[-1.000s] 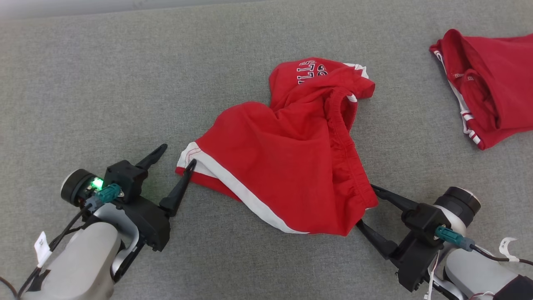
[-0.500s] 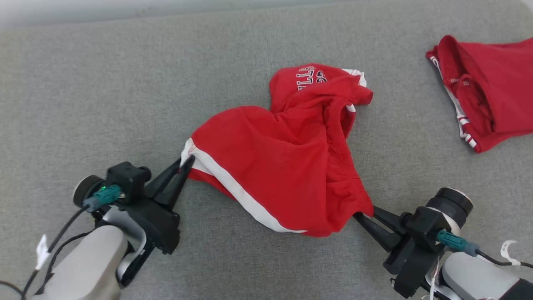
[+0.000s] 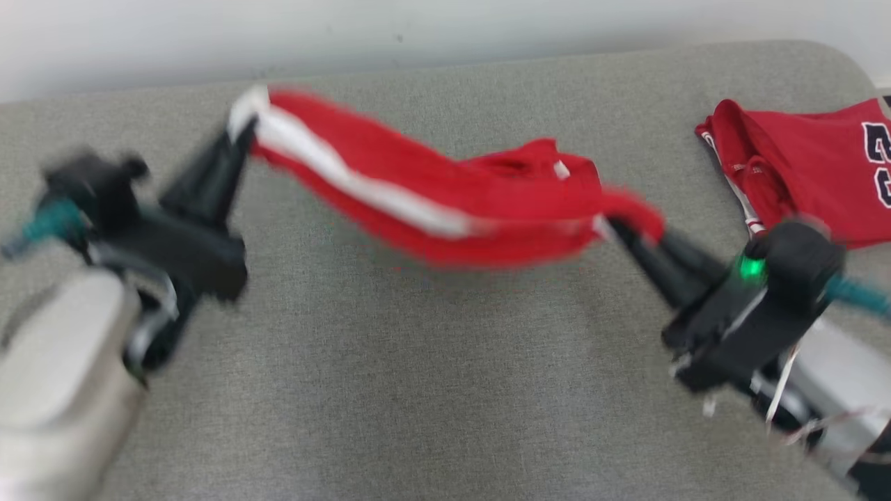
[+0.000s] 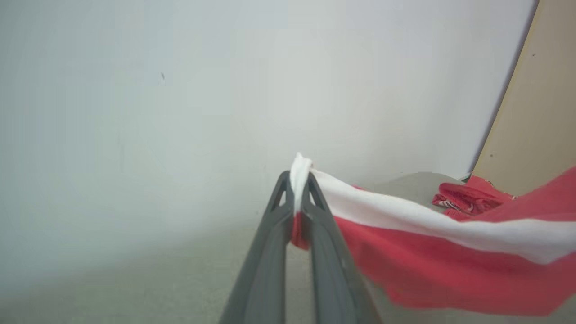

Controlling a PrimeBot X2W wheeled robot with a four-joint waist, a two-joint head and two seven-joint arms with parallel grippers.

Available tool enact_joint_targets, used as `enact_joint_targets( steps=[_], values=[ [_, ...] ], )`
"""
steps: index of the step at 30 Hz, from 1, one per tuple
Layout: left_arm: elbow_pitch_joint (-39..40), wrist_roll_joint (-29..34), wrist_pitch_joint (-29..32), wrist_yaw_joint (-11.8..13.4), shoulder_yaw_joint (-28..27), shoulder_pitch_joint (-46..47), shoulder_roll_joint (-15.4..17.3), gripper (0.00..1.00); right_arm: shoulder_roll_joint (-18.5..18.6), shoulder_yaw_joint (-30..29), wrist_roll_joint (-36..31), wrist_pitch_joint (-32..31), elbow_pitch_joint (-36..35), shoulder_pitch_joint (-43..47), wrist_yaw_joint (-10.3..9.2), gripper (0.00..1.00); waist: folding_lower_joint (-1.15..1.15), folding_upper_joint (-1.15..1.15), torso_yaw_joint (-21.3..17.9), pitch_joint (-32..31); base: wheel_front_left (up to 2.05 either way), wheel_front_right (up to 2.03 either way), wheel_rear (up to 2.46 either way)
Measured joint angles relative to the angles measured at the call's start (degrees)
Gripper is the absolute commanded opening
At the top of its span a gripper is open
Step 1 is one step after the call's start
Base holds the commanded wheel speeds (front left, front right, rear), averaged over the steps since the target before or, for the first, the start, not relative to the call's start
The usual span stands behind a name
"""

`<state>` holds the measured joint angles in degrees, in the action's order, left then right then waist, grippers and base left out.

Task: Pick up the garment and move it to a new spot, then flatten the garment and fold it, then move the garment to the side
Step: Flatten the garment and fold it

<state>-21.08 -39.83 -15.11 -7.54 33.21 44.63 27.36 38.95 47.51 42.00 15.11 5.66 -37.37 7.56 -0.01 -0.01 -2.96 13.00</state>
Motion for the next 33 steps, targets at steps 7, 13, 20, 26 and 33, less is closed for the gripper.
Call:
enact_joint_targets(
  steps=[7,13,20,26,33],
  values=[
    [-3.7,-4.4,2.4,0.0,0.5,20.4,1.0,0.00,0.4,-2.6,11.6,-3.2,-0.4,-17.1,0.00,0.00,0.01,0.01,0.1,4.0,0.00,0.00,0.00],
    [-8.2,-4.6,5.9,0.0,1.8,43.6,1.2,0.00,-1.2,-6.7,18.0,-9.3,3.3,-38.4,0.00,0.00,0.02,0.01,0.0,11.2,0.00,0.00,0.00],
    [-17.7,-3.0,5.0,0.0,2.8,63.3,-1.6,0.00,-5.5,-7.1,18.1,-12.9,15.8,-57.9,-0.01,0.00,0.03,0.02,-0.6,20.5,0.00,0.00,0.00],
    [-24.5,-3.2,4.0,0.0,5.9,71.9,-3.2,0.00,-9.1,-4.5,17.7,-13.4,24.3,-67.6,-0.01,0.00,0.04,0.02,-0.9,26.5,0.00,0.00,0.00],
    [-28.9,-6.1,1.9,0.0,7.8,74.9,-3.5,0.00,-10.7,-0.3,17.5,-12.4,29.9,-72.2,-0.01,0.00,0.03,0.02,-1.0,30.3,0.00,0.00,0.00]
  ],
)
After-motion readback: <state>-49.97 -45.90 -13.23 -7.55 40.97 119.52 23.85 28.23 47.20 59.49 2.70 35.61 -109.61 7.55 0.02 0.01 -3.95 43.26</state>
